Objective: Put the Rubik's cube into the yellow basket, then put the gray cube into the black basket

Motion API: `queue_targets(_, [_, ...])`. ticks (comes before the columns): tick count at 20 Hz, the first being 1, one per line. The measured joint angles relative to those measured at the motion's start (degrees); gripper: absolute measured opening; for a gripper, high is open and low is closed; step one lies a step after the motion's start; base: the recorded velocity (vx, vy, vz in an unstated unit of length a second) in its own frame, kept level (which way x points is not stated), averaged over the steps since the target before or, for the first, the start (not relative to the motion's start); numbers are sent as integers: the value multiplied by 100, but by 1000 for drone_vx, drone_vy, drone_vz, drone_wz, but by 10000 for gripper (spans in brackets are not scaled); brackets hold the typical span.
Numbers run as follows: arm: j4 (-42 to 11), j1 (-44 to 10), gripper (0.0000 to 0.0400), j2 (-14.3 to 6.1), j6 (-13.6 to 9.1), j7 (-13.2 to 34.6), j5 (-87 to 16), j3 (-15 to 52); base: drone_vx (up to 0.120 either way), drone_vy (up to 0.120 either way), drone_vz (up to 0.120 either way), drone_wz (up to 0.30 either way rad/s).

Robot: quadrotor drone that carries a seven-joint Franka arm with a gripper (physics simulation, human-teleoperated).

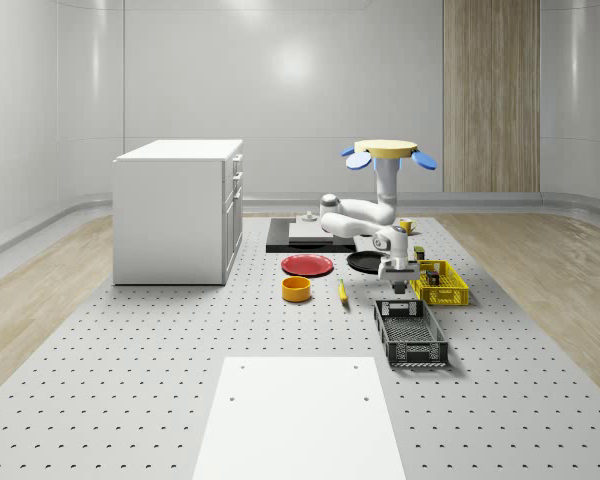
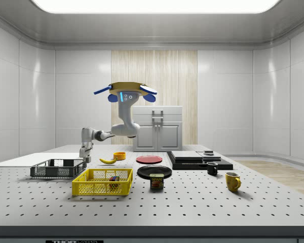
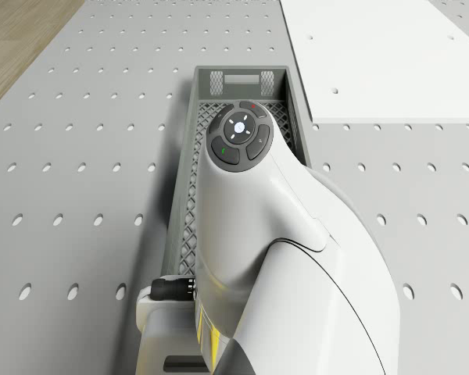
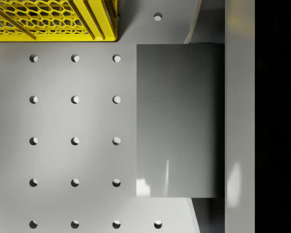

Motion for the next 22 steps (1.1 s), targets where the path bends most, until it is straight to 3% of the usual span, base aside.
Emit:
queue_targets(20, [0, -2, 251, -11, 10, 1, 4, 0, 120, 0, 0, 0])
queue_targets(22, [0, -2, 251, -12, 11, 1, 5, 0, 120, 0, 100, 0])
